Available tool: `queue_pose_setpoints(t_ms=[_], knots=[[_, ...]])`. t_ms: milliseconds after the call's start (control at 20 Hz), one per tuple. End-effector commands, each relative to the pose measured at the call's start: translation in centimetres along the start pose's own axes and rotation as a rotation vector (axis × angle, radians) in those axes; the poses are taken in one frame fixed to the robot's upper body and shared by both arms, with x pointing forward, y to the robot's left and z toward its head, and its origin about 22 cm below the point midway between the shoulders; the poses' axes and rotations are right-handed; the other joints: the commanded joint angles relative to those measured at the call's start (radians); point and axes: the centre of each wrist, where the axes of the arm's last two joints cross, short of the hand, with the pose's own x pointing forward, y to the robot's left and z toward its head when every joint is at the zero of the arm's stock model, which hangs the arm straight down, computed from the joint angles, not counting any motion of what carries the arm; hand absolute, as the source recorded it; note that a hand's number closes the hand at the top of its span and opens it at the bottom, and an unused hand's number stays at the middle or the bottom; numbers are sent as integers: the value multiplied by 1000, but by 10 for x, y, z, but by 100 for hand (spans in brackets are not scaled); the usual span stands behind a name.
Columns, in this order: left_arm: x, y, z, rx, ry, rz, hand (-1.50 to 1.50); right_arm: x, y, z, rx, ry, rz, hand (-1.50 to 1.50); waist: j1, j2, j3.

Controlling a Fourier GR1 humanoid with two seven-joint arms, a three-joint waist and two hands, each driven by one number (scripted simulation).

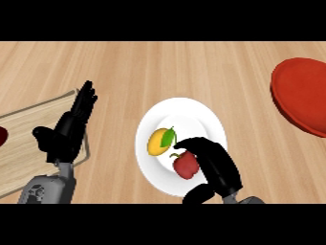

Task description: Pick the bell pepper from the plate and place it in the bowl

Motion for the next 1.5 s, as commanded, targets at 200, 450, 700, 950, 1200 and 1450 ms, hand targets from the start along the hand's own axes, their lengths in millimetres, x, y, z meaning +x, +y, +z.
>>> queue_pose_setpoints(t_ms=[200,450,700,950,1200,1450], knots=[[-11,-15,5,10,11,-8,0,2,26,7,89,-89,59,150,0,9,7],[-7,6,1,18,12,-11,0,-57,-17,62,316,-251,-102,150,-20,8,9],[-7,9,3,28,15,-5,0,-102,-54,104,534,-376,-229,150,-32,9,10],[-3,17,6,37,4,-11,0,-125,-131,128,481,-610,-394,150,-42,1,9],[-11,21,10,66,28,-2,0,-130,-200,149,316,-770,-398,150,-65,-5,9],[-8,13,20,66,16,-3,0,-119,-262,166,207,-808,-345,150,-67,-11,8]])
